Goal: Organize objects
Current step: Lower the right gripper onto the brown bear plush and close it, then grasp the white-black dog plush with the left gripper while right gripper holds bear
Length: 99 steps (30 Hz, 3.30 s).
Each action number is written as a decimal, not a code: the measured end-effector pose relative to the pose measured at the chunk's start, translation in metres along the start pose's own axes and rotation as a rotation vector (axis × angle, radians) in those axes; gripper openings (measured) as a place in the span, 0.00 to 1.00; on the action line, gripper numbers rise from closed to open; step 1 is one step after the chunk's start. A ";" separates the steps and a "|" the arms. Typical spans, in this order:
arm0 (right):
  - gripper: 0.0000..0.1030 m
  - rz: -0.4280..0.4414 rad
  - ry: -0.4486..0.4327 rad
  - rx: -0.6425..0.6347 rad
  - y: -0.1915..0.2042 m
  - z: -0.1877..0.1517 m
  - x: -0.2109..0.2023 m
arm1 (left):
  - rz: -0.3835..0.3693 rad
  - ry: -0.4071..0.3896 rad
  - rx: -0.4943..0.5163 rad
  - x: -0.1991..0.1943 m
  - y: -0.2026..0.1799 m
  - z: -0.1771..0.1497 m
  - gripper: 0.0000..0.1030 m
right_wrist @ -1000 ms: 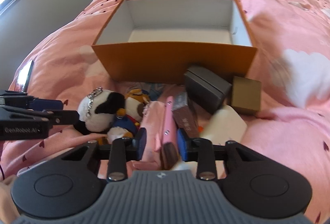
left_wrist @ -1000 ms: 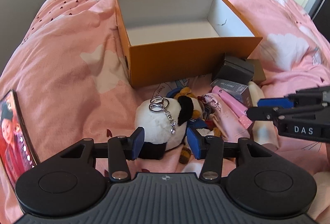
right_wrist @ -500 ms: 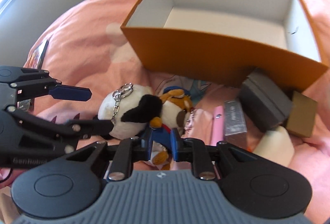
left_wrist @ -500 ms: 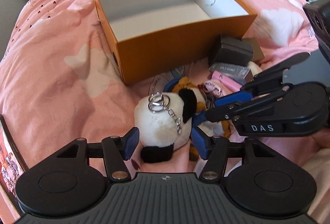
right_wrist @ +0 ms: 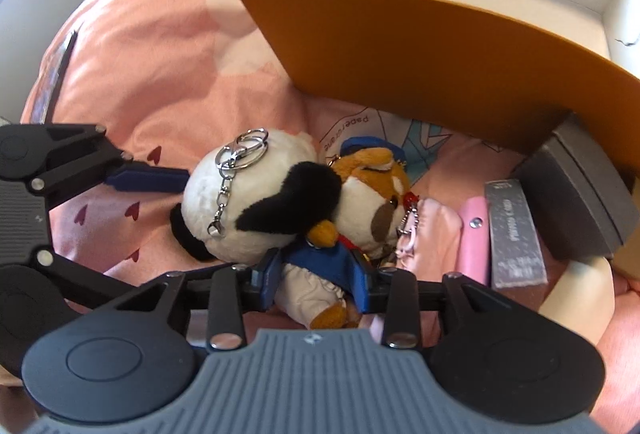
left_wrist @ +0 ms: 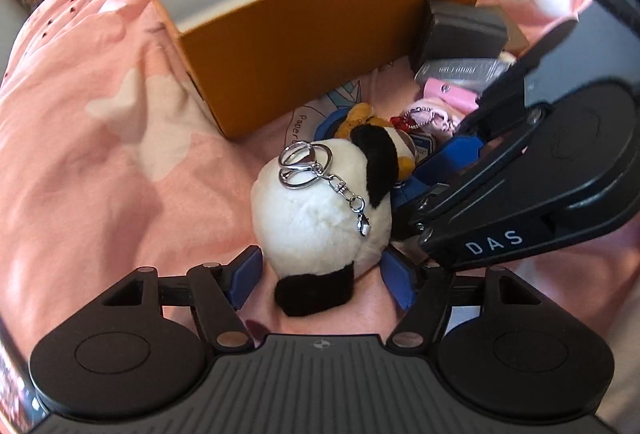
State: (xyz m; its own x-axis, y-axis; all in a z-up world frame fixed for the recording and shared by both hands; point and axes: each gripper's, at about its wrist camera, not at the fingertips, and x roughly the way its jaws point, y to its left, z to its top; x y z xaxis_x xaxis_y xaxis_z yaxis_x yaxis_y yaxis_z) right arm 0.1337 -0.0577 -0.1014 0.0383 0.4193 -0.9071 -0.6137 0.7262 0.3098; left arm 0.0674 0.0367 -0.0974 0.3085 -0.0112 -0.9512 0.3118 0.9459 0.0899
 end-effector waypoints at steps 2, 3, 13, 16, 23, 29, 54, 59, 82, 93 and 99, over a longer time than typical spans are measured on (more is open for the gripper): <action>0.40 -0.004 0.014 -0.010 0.000 0.003 0.005 | 0.020 -0.001 0.025 0.008 -0.002 0.000 0.78; 0.41 -0.007 0.019 -0.019 0.001 0.004 0.006 | 0.029 -0.002 0.035 0.010 -0.004 0.000 0.79; 0.31 -0.018 0.012 -0.025 0.001 0.004 0.007 | -0.018 -0.028 -0.076 -0.002 0.007 -0.003 0.60; 0.26 -0.022 -0.014 -0.036 0.003 0.000 -0.003 | -0.016 -0.038 -0.088 -0.016 0.008 -0.003 0.59; 0.00 -0.036 -0.108 -0.116 0.013 0.001 -0.033 | -0.050 -0.025 -0.175 -0.058 0.026 0.003 0.59; 0.03 -0.075 -0.145 -0.093 0.008 0.019 -0.025 | -0.031 -0.063 -0.260 -0.055 0.043 0.018 0.56; 0.25 -0.108 -0.177 -0.010 -0.014 0.030 -0.018 | 0.033 -0.138 0.115 -0.012 0.023 0.027 0.75; 0.25 -0.104 -0.173 -0.007 -0.014 0.029 -0.016 | -0.023 -0.118 0.083 0.002 0.026 0.034 0.77; 0.37 -0.093 -0.200 0.021 -0.004 0.017 -0.040 | 0.027 -0.110 -0.251 -0.028 0.039 0.009 0.62; 0.42 -0.088 -0.041 -0.030 0.019 0.008 -0.007 | 0.033 -0.108 -0.295 -0.037 0.044 0.003 0.61; 0.49 -0.152 -0.005 -0.056 0.026 0.011 0.013 | 0.031 -0.115 -0.309 -0.033 0.047 0.002 0.61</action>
State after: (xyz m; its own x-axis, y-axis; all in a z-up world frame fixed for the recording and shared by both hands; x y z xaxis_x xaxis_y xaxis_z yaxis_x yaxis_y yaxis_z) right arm 0.1273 -0.0273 -0.1022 0.1383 0.3094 -0.9408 -0.6435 0.7502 0.1521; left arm 0.0732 0.0807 -0.0609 0.4187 -0.0009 -0.9081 0.0188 0.9998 0.0077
